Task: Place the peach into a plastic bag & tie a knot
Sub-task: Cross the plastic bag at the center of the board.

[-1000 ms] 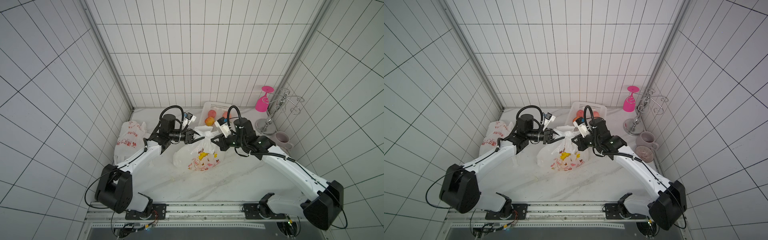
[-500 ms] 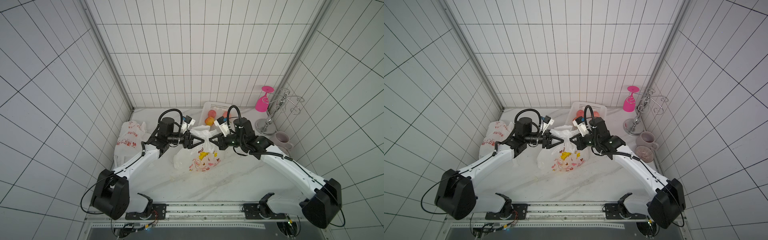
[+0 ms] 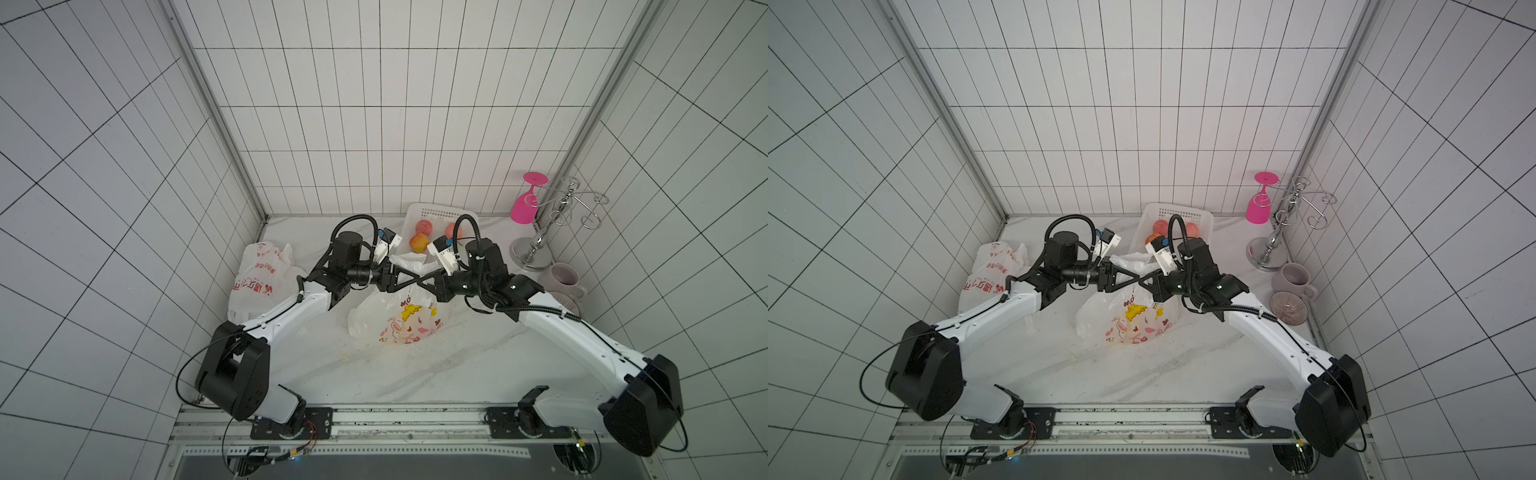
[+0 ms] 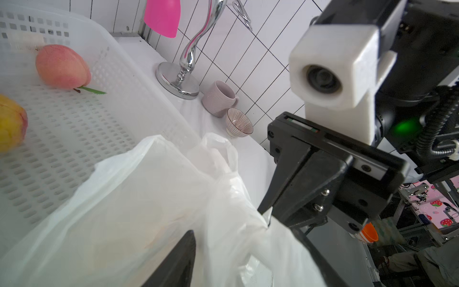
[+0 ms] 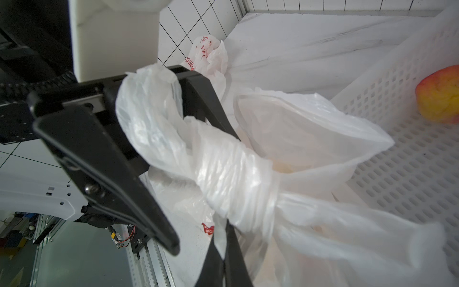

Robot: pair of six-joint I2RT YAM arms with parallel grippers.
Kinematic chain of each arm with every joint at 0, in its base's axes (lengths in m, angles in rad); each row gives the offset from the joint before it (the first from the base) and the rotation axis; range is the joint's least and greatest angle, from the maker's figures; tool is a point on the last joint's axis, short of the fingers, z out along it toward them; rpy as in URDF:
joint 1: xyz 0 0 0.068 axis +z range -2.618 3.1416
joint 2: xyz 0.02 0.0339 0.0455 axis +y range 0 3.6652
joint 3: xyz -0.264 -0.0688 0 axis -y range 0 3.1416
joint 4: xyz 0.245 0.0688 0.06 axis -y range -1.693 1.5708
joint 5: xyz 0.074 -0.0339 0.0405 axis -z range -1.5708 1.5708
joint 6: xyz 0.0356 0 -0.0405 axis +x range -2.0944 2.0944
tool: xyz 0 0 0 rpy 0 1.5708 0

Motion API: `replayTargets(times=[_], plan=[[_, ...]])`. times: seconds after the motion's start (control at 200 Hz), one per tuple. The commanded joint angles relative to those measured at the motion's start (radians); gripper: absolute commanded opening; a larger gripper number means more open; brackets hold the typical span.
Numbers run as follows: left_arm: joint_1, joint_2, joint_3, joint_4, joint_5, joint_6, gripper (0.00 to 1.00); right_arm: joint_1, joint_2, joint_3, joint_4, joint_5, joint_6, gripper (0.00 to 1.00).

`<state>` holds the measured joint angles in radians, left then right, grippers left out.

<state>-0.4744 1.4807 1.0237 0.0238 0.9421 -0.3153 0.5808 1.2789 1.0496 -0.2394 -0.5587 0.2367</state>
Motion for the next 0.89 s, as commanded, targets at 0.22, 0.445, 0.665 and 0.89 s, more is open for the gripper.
replayTargets(times=[0.22, 0.445, 0.665, 0.89], plan=[[0.002, 0.054, 0.054, 0.024, -0.058, -0.049, 0.56, 0.001, -0.001, -0.075, 0.035, -0.038, 0.007, 0.00], [-0.001, 0.073, 0.077, 0.035, -0.042, -0.088, 0.42, 0.004, -0.008, -0.083, 0.036, -0.035, 0.007, 0.00], [-0.004, 0.055, 0.061, 0.060, -0.030, -0.106, 0.14, 0.002, -0.011, -0.083, 0.034, -0.026, 0.007, 0.00], [-0.001, 0.011, 0.032, 0.048, -0.048, -0.063, 0.00, -0.047, -0.086, -0.089, -0.045, -0.021, -0.014, 0.00]])
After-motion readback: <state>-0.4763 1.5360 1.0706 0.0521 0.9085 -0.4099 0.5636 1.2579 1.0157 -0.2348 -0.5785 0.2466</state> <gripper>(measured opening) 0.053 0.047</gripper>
